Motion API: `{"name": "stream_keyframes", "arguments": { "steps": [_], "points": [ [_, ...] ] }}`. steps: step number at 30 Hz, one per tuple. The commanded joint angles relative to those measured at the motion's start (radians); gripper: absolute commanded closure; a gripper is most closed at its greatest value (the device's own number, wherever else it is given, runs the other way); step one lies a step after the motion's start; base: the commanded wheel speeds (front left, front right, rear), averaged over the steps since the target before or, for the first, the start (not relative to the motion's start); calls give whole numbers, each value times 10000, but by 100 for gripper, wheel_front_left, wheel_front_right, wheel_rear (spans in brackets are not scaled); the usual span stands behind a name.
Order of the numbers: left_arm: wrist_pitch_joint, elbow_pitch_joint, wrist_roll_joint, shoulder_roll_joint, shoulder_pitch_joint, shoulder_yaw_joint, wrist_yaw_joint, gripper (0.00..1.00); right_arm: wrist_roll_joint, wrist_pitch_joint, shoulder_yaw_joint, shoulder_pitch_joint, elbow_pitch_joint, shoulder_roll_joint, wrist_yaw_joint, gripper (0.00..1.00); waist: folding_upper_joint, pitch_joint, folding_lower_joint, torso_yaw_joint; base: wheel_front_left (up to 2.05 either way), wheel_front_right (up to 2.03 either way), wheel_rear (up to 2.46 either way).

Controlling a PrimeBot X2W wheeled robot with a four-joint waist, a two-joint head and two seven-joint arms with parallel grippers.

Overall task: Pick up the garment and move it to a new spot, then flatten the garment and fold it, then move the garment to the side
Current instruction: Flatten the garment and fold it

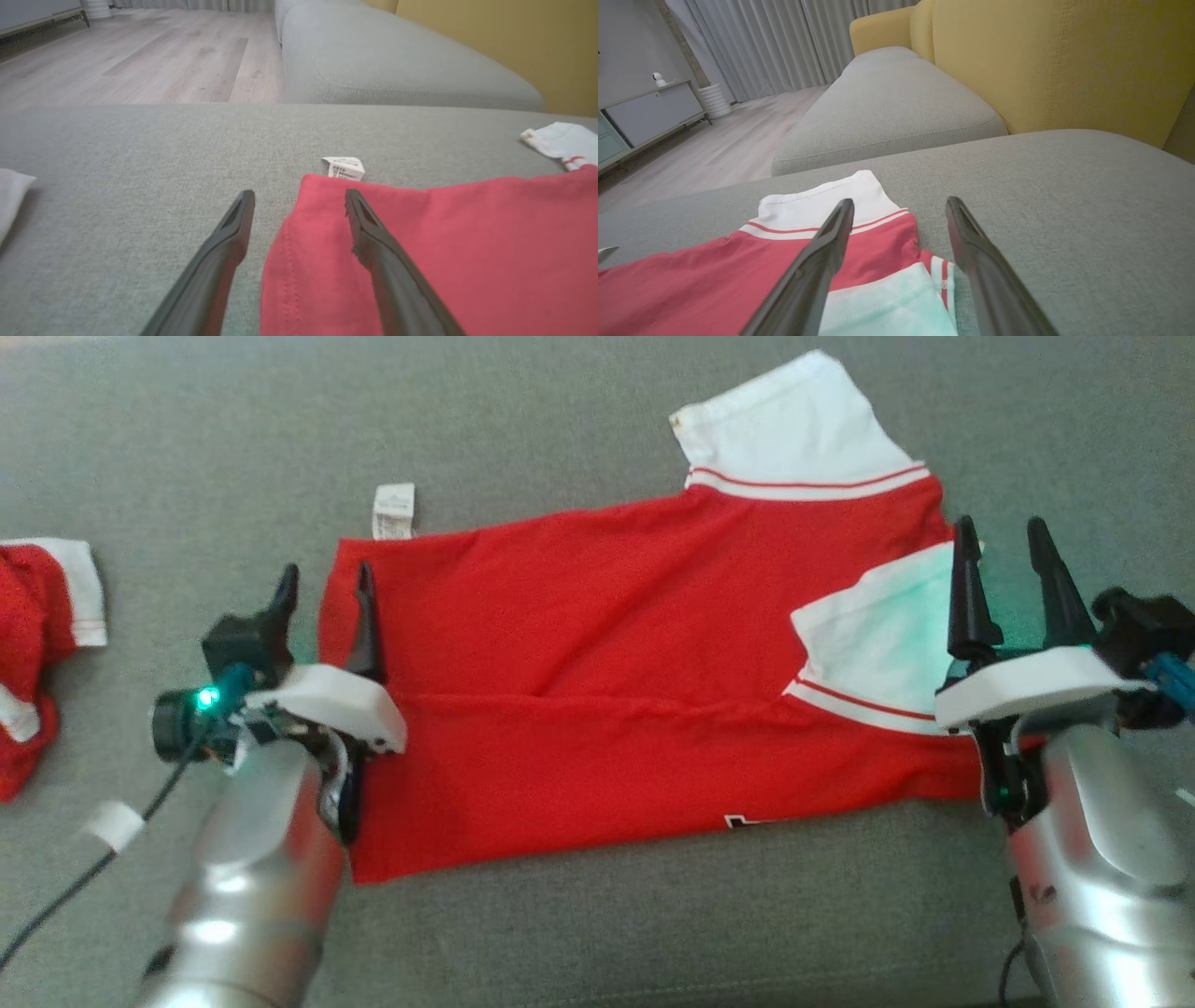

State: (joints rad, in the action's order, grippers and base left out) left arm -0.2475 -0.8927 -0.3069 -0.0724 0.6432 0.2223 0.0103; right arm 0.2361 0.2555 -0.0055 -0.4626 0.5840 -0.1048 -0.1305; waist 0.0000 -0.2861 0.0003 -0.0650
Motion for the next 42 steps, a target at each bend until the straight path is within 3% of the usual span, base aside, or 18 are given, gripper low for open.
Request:
{"name": "stream_keyframes", "arguments": {
  "steps": [1,5,9,10,11,12,13,18,22,29,34,42],
  "points": [
    [-16,-110,90,-403,374,-320,24,0,1,63,287,-287,-299,22,-2,0,0,-378,-3,-201,0,0,0],
    [-49,-1288,190,-609,1135,-309,-172,0,192,63,553,-697,-339,-87,-2,0,0,-712,-3,-315,0,0,0],
    [-99,-1798,190,-522,1313,-227,-35,0,310,63,604,-813,-332,-190,-2,0,0,-753,-3,-295,0,0,0],
    [-108,-1884,226,-476,1330,-156,25,10,343,63,616,-830,-306,-212,-2,0,0,-741,-3,-266,0,0,0],
    [-116,-1951,245,-416,1345,-101,74,52,375,63,651,-865,-258,-241,-2,0,0,-736,-3,-229,0,0,0],
    [-122,-1998,278,-363,1369,-37,111,85,393,63,710,-934,-193,-291,-2,0,0,-743,-3,-186,0,0,0],
    [-128,-2029,307,-316,1396,16,126,100,407,63,776,-1038,-103,-353,-2,0,0,-753,-3,-137,0,0,0],
    [-138,-1733,431,-145,1529,157,50,100,456,-314,1246,-1870,659,-733,-2,0,0,-841,-3,146,0,0,0],
    [-140,-896,680,-4,1564,337,-92,100,570,-1276,1629,-3114,1541,-1273,-2,0,0,-1028,-3,602,0,0,0],
    [-142,33,730,200,1651,888,58,100,966,-3062,2119,-4945,3055,-2206,-2,0,0,-1569,-3,1580,0,0,0],
    [-142,697,-31,217,1646,1834,150,100,1185,-3814,2607,-5719,3784,-2712,-2,0,0,-1988,-3,2073,0,0,0],
    [-142,1274,-1069,220,1789,3259,-315,100,1582,-4352,3449,-6280,4443,-3024,-2,0,0,-2336,-3,2497,0,0,0]
  ]
}}
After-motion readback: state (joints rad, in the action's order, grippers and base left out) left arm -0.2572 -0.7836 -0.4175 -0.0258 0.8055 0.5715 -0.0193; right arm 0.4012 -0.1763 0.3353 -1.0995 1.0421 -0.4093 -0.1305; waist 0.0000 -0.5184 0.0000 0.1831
